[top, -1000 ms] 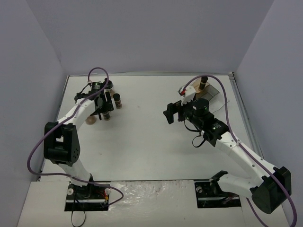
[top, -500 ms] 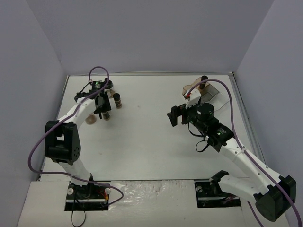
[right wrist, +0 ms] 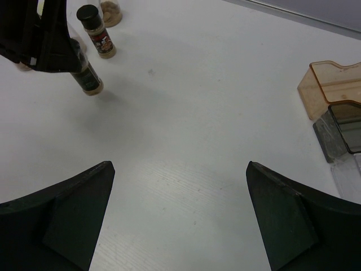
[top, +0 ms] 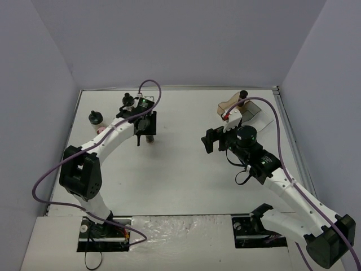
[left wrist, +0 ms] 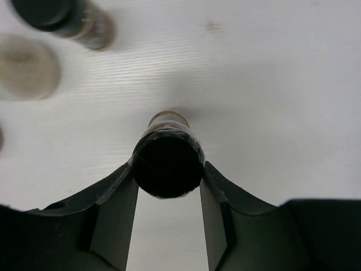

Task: Organize the condiment bottles

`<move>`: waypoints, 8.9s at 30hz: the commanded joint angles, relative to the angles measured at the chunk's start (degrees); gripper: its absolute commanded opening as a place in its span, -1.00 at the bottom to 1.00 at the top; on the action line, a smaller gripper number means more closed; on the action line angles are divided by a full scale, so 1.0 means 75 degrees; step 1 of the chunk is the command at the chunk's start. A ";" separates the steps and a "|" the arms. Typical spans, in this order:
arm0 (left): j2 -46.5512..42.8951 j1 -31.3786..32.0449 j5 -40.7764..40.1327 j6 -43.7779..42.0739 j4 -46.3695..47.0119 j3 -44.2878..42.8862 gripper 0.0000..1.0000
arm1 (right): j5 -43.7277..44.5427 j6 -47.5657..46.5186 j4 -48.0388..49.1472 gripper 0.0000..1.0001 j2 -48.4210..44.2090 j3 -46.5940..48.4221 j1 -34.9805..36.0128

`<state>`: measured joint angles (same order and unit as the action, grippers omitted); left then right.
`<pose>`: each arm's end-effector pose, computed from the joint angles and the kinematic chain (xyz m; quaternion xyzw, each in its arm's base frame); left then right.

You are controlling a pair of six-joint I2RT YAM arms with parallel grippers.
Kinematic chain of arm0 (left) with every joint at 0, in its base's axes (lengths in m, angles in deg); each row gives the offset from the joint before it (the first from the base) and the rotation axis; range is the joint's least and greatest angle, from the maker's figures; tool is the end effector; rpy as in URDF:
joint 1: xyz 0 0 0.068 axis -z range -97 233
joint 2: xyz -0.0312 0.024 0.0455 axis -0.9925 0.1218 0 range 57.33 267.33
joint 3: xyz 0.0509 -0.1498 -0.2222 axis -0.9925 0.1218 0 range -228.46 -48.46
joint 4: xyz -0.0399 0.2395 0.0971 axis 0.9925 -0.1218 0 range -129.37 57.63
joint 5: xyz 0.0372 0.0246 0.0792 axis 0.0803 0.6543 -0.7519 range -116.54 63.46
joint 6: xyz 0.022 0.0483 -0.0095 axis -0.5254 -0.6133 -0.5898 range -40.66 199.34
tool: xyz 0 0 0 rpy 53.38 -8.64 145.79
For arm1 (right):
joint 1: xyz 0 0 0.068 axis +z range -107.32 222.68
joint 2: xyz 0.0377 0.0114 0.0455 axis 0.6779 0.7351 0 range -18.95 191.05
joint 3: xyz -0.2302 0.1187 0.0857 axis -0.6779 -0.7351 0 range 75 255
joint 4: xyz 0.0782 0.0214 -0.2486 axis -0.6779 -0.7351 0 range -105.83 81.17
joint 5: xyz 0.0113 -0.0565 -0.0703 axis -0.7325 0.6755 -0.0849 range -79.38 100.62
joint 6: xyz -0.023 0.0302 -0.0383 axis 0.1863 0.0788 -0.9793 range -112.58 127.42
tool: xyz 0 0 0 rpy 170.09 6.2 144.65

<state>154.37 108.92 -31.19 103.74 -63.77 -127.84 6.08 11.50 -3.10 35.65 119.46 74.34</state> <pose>0.3392 -0.1617 0.2756 -0.0018 0.9362 -0.1142 0.3324 0.1926 0.1221 0.3361 -0.2009 0.7057 0.2360 0.6372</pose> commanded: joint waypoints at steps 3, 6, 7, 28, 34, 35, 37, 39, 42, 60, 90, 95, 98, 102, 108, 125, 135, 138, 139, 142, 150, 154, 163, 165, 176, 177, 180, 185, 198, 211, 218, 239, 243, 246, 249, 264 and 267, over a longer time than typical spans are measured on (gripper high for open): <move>0.0305 0.1518 0.0296 -0.0020 0.0462 -0.1179 -0.47 | 0.0524 0.0120 0.0331 1.00 -0.0491 0.0016 0.0056; 0.0616 0.1979 0.0318 -0.0055 0.0769 -0.1495 -0.47 | 0.0581 0.0126 0.0228 1.00 -0.0655 -0.0017 0.0056; 0.0720 0.2126 0.0307 -0.0082 0.0857 -0.1534 -0.47 | 0.0581 0.0142 0.0196 1.00 -0.0731 -0.0039 0.0056; 0.1209 0.2693 0.0187 0.0122 0.1747 -0.1085 0.55 | 0.1388 0.0334 -0.0103 1.00 -0.1326 -0.0247 0.0056; 0.0213 0.2588 -0.0172 0.0230 0.1541 -0.0716 0.94 | 0.1092 0.0291 0.0101 1.00 -0.0947 -0.0049 0.0066; -0.0076 0.2506 -0.0198 0.0243 0.1509 -0.0578 0.94 | 0.1004 0.0266 0.0163 1.00 -0.0784 0.0014 0.0059; -0.0425 0.2303 -0.0202 0.0243 0.1477 -0.0399 0.94 | 0.0891 0.0245 0.0262 0.99 -0.0588 0.0071 0.0064; -0.1186 0.2018 -0.0181 0.0205 0.1416 0.0013 0.94 | 0.0610 0.0224 0.0522 0.98 -0.0141 0.0165 0.0060; -0.2197 0.1524 -0.0111 0.0116 0.1130 0.0516 0.94 | 0.0289 0.0140 0.0858 0.98 0.0560 0.0310 0.0076; -0.6504 -0.0782 -0.1826 -0.0834 0.0009 0.2960 0.94 | -0.0087 -0.0416 0.2284 0.92 0.4827 0.1440 0.0589; -0.7179 -0.1219 -0.1750 -0.1184 -0.0278 0.3005 0.94 | 0.1788 -0.0659 0.1011 -0.78 0.4682 0.4175 -0.1646; -0.6894 -0.1369 -0.1677 -0.1145 -0.0266 0.2990 0.94 | 0.1800 -0.0266 0.1030 -0.78 0.5613 0.5072 -0.2690; -0.6825 -0.1398 -0.1642 -0.1122 -0.0250 0.3021 0.94 | 0.1584 -0.0159 0.1132 -0.78 0.6177 0.5522 -0.3024; -0.6745 -0.1464 -0.1578 -0.1121 -0.0202 0.3060 0.94 | 0.1425 -0.0118 0.1135 -0.78 0.6921 0.6040 -0.3248; -0.6633 -0.1593 -0.1526 -0.1086 -0.0208 0.3060 0.94 | 0.1576 0.0173 0.1352 -0.76 0.7706 0.6318 -0.3484; -0.6546 -0.1593 -0.1367 -0.1075 -0.0137 0.3107 0.94 | 0.1524 0.0263 0.1646 -0.60 0.9263 0.7049 -0.3705; -0.6473 -0.1593 -0.1155 -0.1119 -0.0081 0.3140 0.94 | 0.1468 0.0491 0.1157 -0.14 0.9364 0.7345 -0.3741; -0.6427 -0.1593 -0.1057 -0.1112 -0.0036 0.3152 0.94 | 0.1385 0.0571 0.1027 -0.01 0.9132 0.7241 -0.3741; -0.6414 -0.1593 -0.1012 -0.1114 -0.0032 0.3154 0.94 | 0.1374 0.0592 0.1006 0.04 0.9021 0.7188 -0.3737; -0.6375 -0.1593 -0.0891 -0.1133 -0.0020 0.3165 0.94 | 0.1352 0.0627 0.0886 0.17 0.8735 0.7056 -0.3718; -0.5872 -0.1593 -0.0330 -0.0868 0.0120 0.2900 0.94 | 0.0843 0.0720 0.0439 0.49 0.7524 0.6546 -0.3717; -0.4886 -0.1576 0.0125 -0.0316 0.0078 0.2195 0.94 | 0.0558 0.0895 0.0089 0.72 0.6234 0.5771 -0.3723; -0.2374 -0.1398 0.0401 0.0363 0.0594 0.0407 0.94 | 0.0121 0.1879 0.0363 0.97 0.2837 0.3055 -0.3309; -0.1579 -0.1346 0.0386 0.0341 0.0677 -0.0162 0.94 | 0.0049 0.2114 0.0490 1.00 0.2219 0.2254 -0.3071; 0.1074 -0.1277 -0.0082 -0.0067 0.0124 -0.2455 0.92 | -0.0377 0.2518 0.0697 1.00 0.0353 0.0517 -0.2480; 0.1185 -0.1277 -0.0153 -0.0074 0.0109 -0.2521 0.91 | -0.0334 0.2550 0.0702 1.00 0.0253 0.0435 -0.2482; 0.1620 -0.1289 -0.0360 -0.0085 0.0107 -0.2724 0.81 | -0.0362 0.2510 0.0713 1.00 -0.0057 0.0159 -0.2464; 0.2248 -0.1300 -0.0481 -0.0253 0.0097 -0.3187 0.64 | -0.0484 0.2397 0.0713 1.00 -0.0214 -0.0076 -0.2452; 0.2798 -0.1215 0.0083 -0.0431 0.0309 -0.3523 -0.39 | -0.0474 0.2338 0.0868 0.99 -0.0179 -0.0269 -0.2440; 0.2168 0.1086 0.0306 -0.0400 0.0519 -0.2709 -0.70 | -0.0455 0.2173 0.0886 0.99 -0.0210 -0.0430 -0.2440; 0.2373 0.2209 0.0073 -0.0296 0.0513 -0.2767 -0.56 | -0.0289 0.2025 0.0789 0.99 -0.0365 -0.0649 -0.2428; -0.0821 0.1520 -0.0214 -0.0191 0.0846 -0.1410 0.94 | -0.0851 0.1078 0.1112 1.00 0.1007 0.0017 -0.1874; -0.2323 0.0898 -0.0257 -0.0181 0.0693 -0.0371 0.94 | -0.0883 0.0565 0.1104 1.00 0.1999 0.0521 -0.1199; -0.3210 0.0589 -0.0259 -0.0264 0.0483 0.0214 0.94 | -0.0649 0.0016 0.1092 1.00 0.2893 0.0959 -0.0518; -0.4058 0.0379 -0.0287 -0.0383 0.0390 0.0897 0.94 | -0.0462 -0.0399 0.1240 0.99 0.3527 0.1333 -0.0009; -0.5615 -0.0396 -0.0162 -0.0876 0.0216 0.2838 0.94 | -0.0170 -0.0590 0.2171 0.56 0.6023 0.2121 0.0479; -0.5666 -0.0689 -0.0001 -0.0868 0.0276 0.2884 0.94 | -0.0156 -0.0557 0.2260 0.34 0.6096 0.2076 0.0505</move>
<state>113.83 106.41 -32.72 97.94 -65.10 -104.80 3.28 7.46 8.95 81.82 132.74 77.42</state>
